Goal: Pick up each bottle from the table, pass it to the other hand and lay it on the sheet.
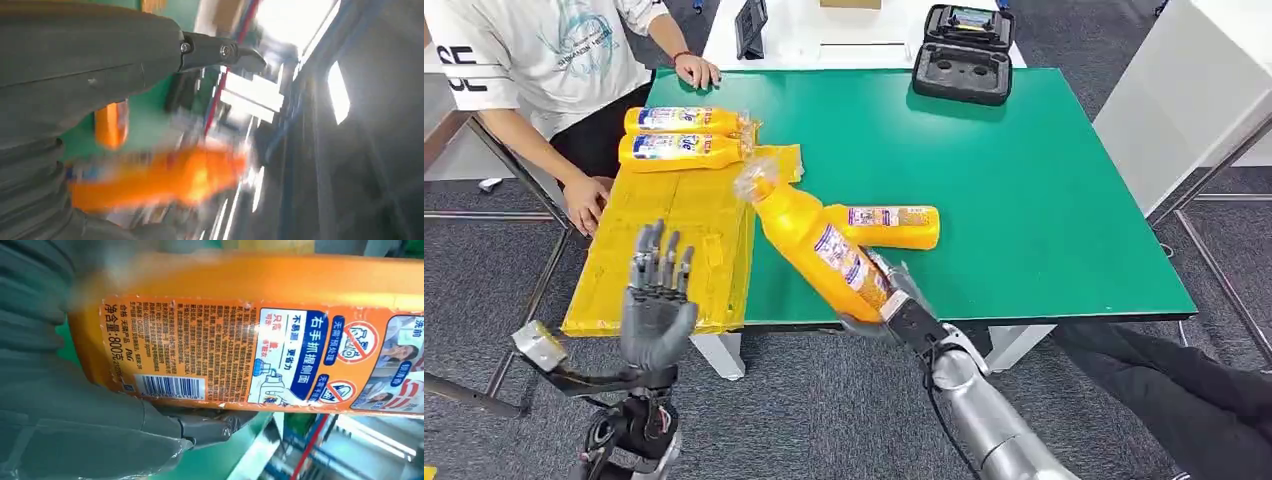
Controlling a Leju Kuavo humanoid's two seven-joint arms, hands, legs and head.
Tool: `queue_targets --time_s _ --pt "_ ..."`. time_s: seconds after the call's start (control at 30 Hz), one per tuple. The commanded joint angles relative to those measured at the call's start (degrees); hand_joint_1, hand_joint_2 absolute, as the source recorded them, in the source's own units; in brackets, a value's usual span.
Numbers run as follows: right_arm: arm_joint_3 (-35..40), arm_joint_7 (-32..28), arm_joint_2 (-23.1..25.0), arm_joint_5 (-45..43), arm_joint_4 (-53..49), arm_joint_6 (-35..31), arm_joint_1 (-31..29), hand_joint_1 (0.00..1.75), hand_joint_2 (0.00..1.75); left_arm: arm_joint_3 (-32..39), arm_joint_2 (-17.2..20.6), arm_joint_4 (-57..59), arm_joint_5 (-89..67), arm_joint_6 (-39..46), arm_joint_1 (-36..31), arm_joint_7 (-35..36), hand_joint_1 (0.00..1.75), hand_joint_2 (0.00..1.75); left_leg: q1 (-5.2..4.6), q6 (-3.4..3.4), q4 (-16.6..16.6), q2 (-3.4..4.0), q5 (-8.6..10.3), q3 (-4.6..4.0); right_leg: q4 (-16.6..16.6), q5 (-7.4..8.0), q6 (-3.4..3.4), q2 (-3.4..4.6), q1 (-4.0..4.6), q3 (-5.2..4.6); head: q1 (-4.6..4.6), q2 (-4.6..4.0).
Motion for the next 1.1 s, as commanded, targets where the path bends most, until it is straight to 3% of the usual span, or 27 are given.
queue_targets --time_s 0.03,0.6,1.1 --pt "5.58 -0.05 4.04 0.6 1.79 0.93 1.19 1.75 1.75 -7.08 1.37 13.01 -4.96 -4.12 -6.08 0.93 0.0 1.75 0.08 -0.14 -0.08 -0.03 -0.05 0.29 -0.07 -0.07 -0.12 -0.04 0.08 0.3 0.0 0.0" --pt "6.52 -0.02 5.29 5.14 2.25 3.21 2.62 1.75 1.75 -7.58 -0.46 25.61 -3.26 -9.1 -10.65 3.09 0.0 1.75 0.02 -0.07 -0.06 -0.06 -0.01 0.16 -0.04 -0.04 -0.06 -0.07 0.01 0.16 0.02 0.0" --pt "7.25 0.9 5.35 9.45 3.42 5.84 5.1 1.75 1.75 -6.86 0.04 26.62 2.08 -12.95 -12.42 3.26 0.0 1.75 0.06 -0.07 -0.05 0.01 -0.03 0.15 -0.06 -0.03 -0.06 -0.01 0.06 0.14 0.0 0.0"
